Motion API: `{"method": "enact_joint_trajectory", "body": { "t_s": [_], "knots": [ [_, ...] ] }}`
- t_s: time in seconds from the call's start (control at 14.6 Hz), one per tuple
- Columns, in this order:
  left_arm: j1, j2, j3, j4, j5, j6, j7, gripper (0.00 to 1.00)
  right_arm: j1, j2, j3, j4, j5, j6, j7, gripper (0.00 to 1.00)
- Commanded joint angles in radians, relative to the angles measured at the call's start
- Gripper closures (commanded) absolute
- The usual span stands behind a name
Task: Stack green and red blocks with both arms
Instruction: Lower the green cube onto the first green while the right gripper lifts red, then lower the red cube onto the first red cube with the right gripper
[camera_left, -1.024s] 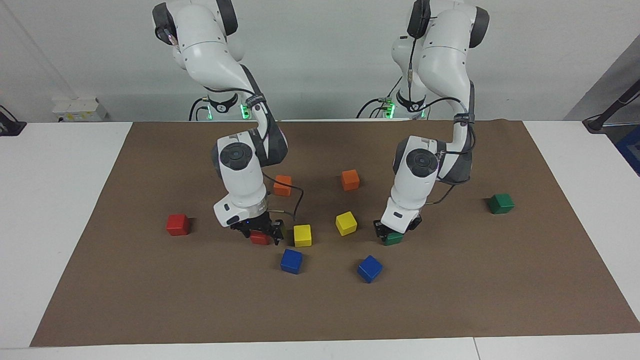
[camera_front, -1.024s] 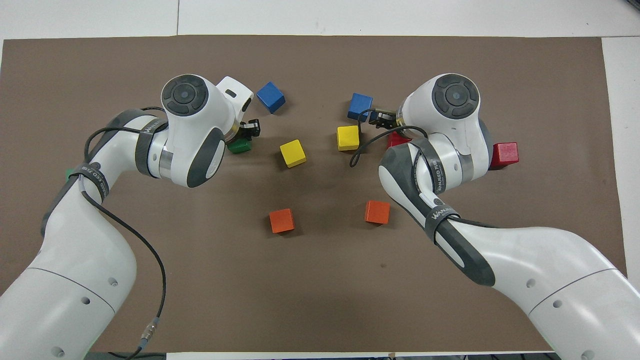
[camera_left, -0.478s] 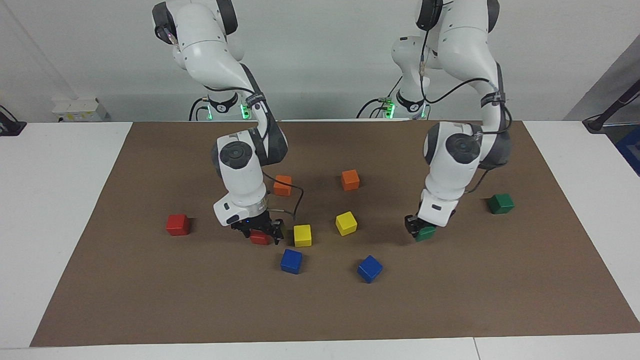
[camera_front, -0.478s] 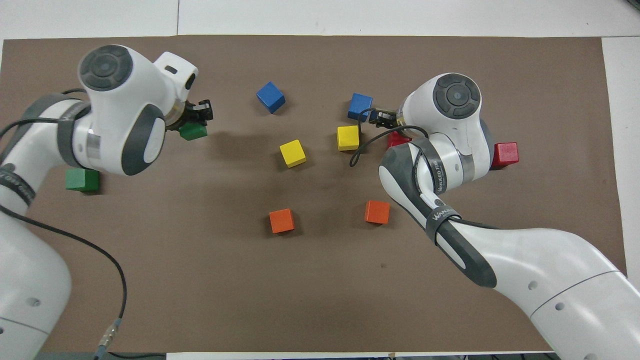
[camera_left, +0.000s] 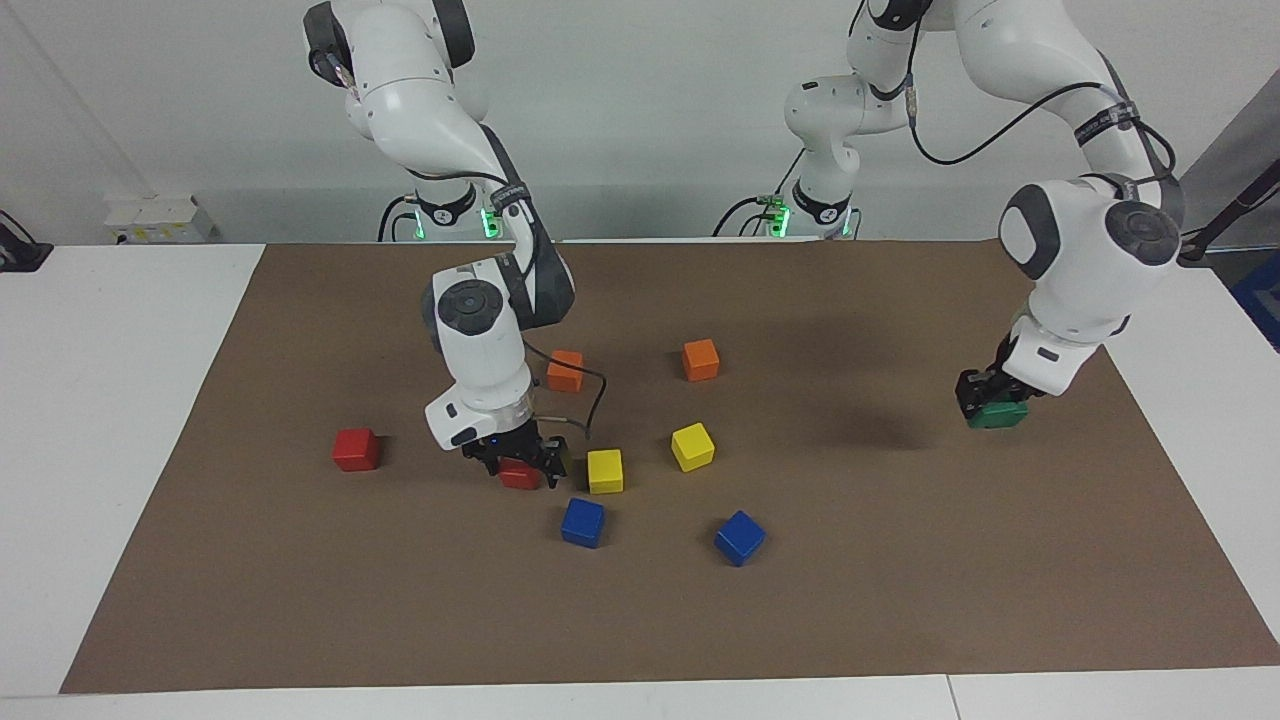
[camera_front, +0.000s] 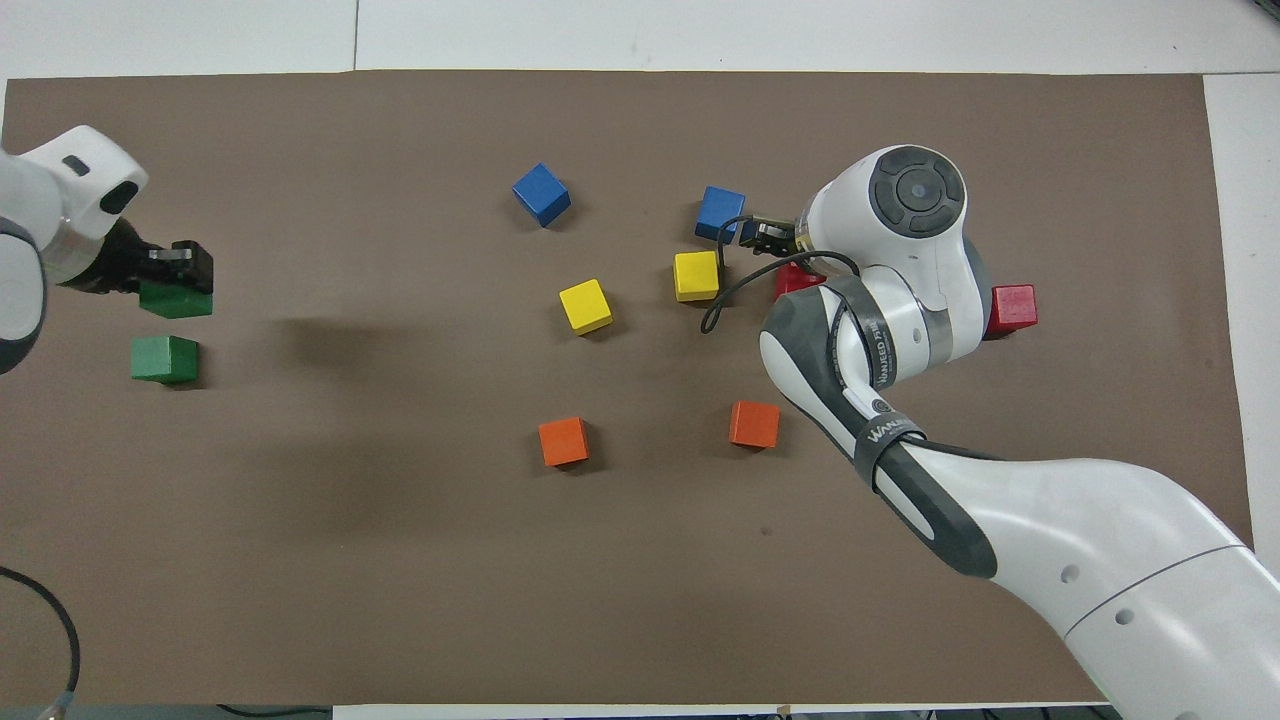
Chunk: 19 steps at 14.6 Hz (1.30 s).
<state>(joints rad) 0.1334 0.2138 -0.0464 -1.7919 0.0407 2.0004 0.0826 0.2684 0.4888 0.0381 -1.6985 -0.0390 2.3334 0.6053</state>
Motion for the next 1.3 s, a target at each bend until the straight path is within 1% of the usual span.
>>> {"method": "enact_joint_trajectory", "body": {
  "t_s": [0.0,0.14,0.27,0.48,0.75,0.96,1.02,1.09,1.23],
  "knots": [
    [0.084,-0.076,-0.010,-0.124,-0.031,0.076,0.158,1.00,-0.011,-0.036,0.005,-0.027,-0.012,-0.023,-0.007,0.00],
    [0.124,-0.100,-0.012,-0.200,-0.035,0.156,0.219,1.00,-0.012,-0.050,0.003,-0.026,-0.012,-0.042,-0.016,0.00],
    [0.152,-0.123,-0.010,-0.280,-0.070,0.262,0.281,1.00,-0.021,-0.052,0.003,-0.027,-0.010,-0.045,-0.027,0.00],
    [0.164,-0.123,-0.010,-0.296,-0.091,0.293,0.309,1.00,-0.023,-0.055,0.005,-0.041,-0.010,-0.037,-0.027,0.00],
    [0.164,-0.119,-0.010,-0.345,-0.094,0.377,0.312,1.00,-0.023,-0.067,0.005,-0.101,-0.010,0.015,-0.027,0.00],
    [0.164,-0.109,-0.009,-0.351,-0.123,0.396,0.310,1.00,-0.018,-0.070,0.005,-0.116,-0.010,0.030,-0.027,0.00],
    [0.164,-0.109,-0.009,-0.351,-0.128,0.396,0.309,1.00,-0.017,-0.070,0.005,-0.131,-0.010,0.049,-0.029,0.06],
    [0.164,-0.109,-0.009,-0.353,-0.130,0.396,0.309,1.00,-0.015,-0.072,0.005,-0.141,-0.010,0.058,-0.042,0.26],
    [0.164,-0.108,-0.009,-0.360,-0.130,0.409,0.309,1.00,-0.017,-0.073,0.003,-0.141,-0.010,0.047,-0.094,0.80]
  ]
}}
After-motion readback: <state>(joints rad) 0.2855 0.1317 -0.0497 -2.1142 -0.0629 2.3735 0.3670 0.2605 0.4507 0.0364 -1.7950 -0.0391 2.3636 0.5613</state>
